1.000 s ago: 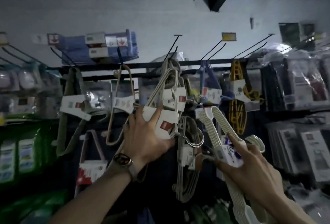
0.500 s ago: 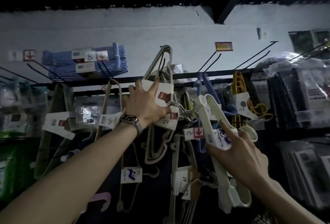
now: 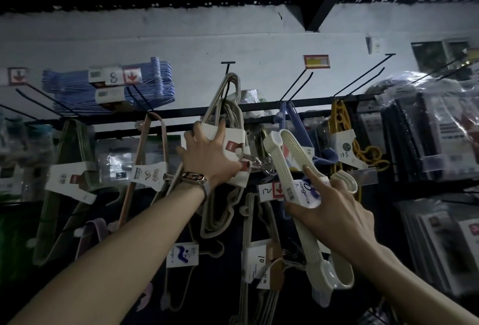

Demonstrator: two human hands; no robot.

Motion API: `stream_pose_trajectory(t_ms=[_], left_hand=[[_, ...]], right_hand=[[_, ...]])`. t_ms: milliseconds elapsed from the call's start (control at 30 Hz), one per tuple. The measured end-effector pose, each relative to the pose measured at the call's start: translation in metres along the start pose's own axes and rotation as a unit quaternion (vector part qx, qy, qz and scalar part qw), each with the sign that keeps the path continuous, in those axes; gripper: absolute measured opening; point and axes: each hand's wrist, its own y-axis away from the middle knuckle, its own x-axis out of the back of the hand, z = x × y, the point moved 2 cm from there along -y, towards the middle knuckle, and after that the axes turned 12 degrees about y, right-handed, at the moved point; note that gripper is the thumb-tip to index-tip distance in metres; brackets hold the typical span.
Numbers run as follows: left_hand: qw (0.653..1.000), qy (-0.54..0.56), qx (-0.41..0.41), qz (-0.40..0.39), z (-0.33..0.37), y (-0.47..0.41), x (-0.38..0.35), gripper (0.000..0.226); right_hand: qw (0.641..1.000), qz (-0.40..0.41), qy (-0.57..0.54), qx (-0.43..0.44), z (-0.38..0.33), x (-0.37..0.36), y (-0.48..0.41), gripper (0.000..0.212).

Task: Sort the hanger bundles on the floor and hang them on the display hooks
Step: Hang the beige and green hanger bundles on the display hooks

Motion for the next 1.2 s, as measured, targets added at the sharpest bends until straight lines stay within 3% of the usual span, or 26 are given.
stream_pose_trajectory(t_ms=[133, 233, 433, 633, 800, 1000, 1200], left_hand=[[0.993, 0.069, 0.066, -0.064, 0.003, -0.014, -0.017, 0.118], [0.991, 0.098, 0.079, -0.050, 0.010, -0.007, -0.036, 0.119], [0.989, 0.110, 0.068, -0.071, 0.021, 0.000, -0.067, 0.130], [0.993, 0.095, 0.059, -0.046, 0.012, -0.010, -0.087, 0.120], [0.993, 0.086, 0.047, -0.072, 0.001, -0.011, -0.094, 0.127], [0.987, 0.135, -0.021, -0.088, -0.020, 0.022, -0.088, 0.110], [0.967, 0.234, -0.013, -0.104, -0.057, 0.102, -0.043, 0.083]], right_hand=[[1.000, 0.001, 0.005, 0.009, -0.008, 0.010, 0.000, 0.096], [1.000, 0.006, -0.007, 0.010, -0.008, 0.014, 0.002, 0.097], [1.000, -0.004, -0.002, 0.022, -0.001, 0.016, 0.004, 0.099], [1.000, -0.006, 0.002, 0.026, 0.010, 0.010, 0.005, 0.092], [0.999, 0.013, -0.004, 0.034, 0.011, 0.001, 0.013, 0.094], [0.997, 0.053, -0.007, 0.059, 0.005, 0.000, 0.039, 0.097], [0.996, 0.035, 0.008, 0.083, -0.033, -0.018, 0.085, 0.090]])
